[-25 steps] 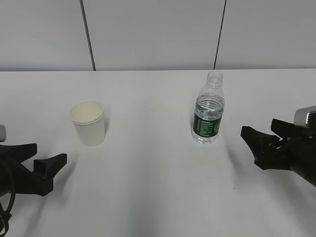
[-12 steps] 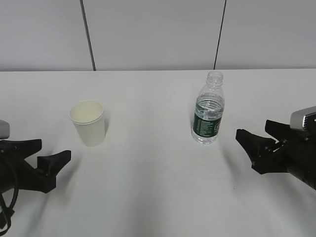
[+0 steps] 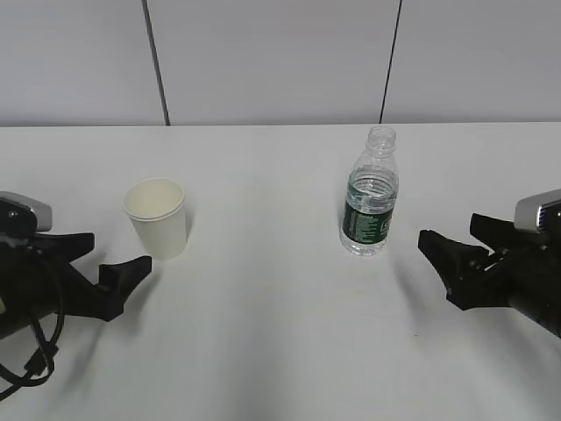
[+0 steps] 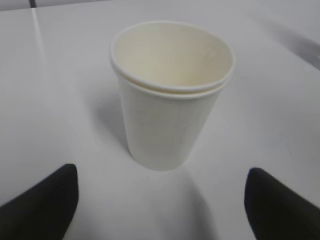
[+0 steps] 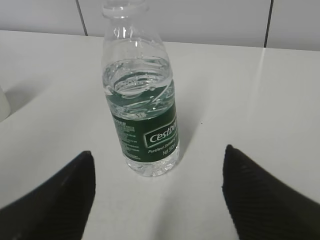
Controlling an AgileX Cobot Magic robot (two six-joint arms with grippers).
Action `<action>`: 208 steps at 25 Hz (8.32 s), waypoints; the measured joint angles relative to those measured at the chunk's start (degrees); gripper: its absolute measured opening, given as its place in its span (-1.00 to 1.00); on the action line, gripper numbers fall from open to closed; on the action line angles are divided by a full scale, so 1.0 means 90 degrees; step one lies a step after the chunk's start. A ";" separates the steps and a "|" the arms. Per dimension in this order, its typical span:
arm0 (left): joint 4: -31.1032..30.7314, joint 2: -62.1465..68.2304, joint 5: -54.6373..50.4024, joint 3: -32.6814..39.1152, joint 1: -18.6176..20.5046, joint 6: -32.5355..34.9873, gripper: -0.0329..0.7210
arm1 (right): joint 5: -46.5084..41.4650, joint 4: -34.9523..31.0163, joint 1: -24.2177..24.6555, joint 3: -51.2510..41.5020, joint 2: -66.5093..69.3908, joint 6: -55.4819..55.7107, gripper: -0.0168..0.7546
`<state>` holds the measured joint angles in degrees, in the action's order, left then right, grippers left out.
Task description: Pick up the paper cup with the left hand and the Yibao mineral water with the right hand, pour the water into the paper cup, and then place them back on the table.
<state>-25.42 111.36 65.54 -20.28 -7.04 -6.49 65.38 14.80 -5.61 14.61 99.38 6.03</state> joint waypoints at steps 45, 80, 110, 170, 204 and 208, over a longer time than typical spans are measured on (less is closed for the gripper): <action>-0.0020 0.1284 -0.0032 -0.1930 -0.0569 -0.0435 0.65 | 0.0012 0.0030 0.0000 0.0000 0.0000 0.0000 0.56; -0.0109 0.1303 -0.0026 -0.1930 -0.0569 -0.0435 0.26 | 0.0023 0.0064 0.0000 0.0647 0.0218 0.0000 0.67; -0.0180 0.1303 -0.0021 -0.1930 -0.0569 -0.0435 0.26 | 0.0013 0.1286 0.0000 0.2889 0.2408 0.0614 0.68; -0.1152 0.1256 -0.0022 -0.2074 -0.1367 -0.0794 0.21 | -0.0022 0.1752 0.0000 0.3536 0.2852 0.0252 0.37; -0.1377 0.1072 -0.0042 -0.2476 -0.1830 -0.1507 0.18 | -0.2144 0.3954 0.0000 0.5420 0.2063 0.0123 0.36; -0.1509 0.1072 -0.0042 -0.2619 -0.1830 -0.1515 0.18 | -0.2373 0.4286 0.0000 0.5620 0.2063 0.0074 0.36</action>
<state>-39.00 121.01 65.17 -43.85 -23.51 -20.12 44.03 53.37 -5.61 65.19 117.95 6.70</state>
